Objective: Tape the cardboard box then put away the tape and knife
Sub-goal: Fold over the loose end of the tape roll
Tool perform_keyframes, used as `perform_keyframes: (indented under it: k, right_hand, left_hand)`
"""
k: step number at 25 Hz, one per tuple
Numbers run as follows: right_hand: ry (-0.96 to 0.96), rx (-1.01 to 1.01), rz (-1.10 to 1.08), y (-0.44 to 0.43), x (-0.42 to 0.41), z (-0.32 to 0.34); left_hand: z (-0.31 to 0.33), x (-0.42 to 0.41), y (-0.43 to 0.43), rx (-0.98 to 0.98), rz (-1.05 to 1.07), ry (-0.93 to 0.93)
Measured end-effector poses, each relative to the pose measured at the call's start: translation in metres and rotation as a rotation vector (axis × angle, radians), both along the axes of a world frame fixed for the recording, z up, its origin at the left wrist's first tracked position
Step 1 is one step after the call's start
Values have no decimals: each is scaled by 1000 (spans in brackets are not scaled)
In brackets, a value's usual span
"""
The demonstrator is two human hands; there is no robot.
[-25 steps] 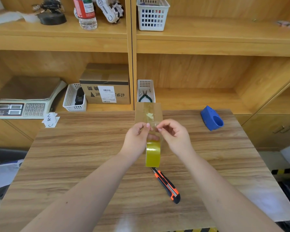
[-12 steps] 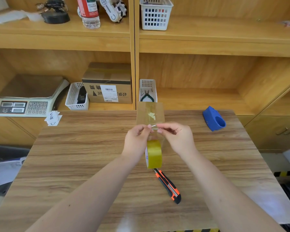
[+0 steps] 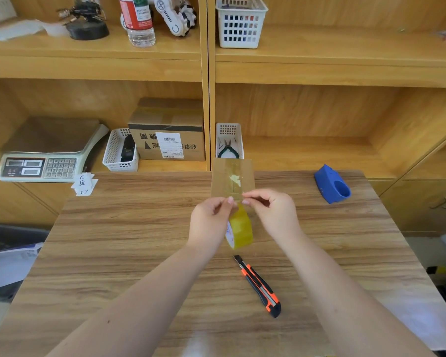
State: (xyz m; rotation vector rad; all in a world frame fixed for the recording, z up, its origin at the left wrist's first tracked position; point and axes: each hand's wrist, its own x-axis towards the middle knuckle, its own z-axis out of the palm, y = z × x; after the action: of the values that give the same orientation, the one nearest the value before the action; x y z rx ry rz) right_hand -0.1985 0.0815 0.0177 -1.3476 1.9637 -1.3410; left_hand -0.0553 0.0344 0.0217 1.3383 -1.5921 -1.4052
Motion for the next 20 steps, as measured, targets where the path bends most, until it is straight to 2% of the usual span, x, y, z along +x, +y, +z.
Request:
perform_keyframes:
  k: [6, 13, 20]
  right_hand:
    - [58, 31, 2, 0, 4, 1]
    - [209, -65, 25, -1, 5, 2]
    - [142, 3, 100, 2, 13, 4]
  left_hand:
    - [7, 1, -4, 18, 3, -23]
    - [8, 12, -16, -71, -160, -105]
    - [4, 16, -25, 31, -135, -69]
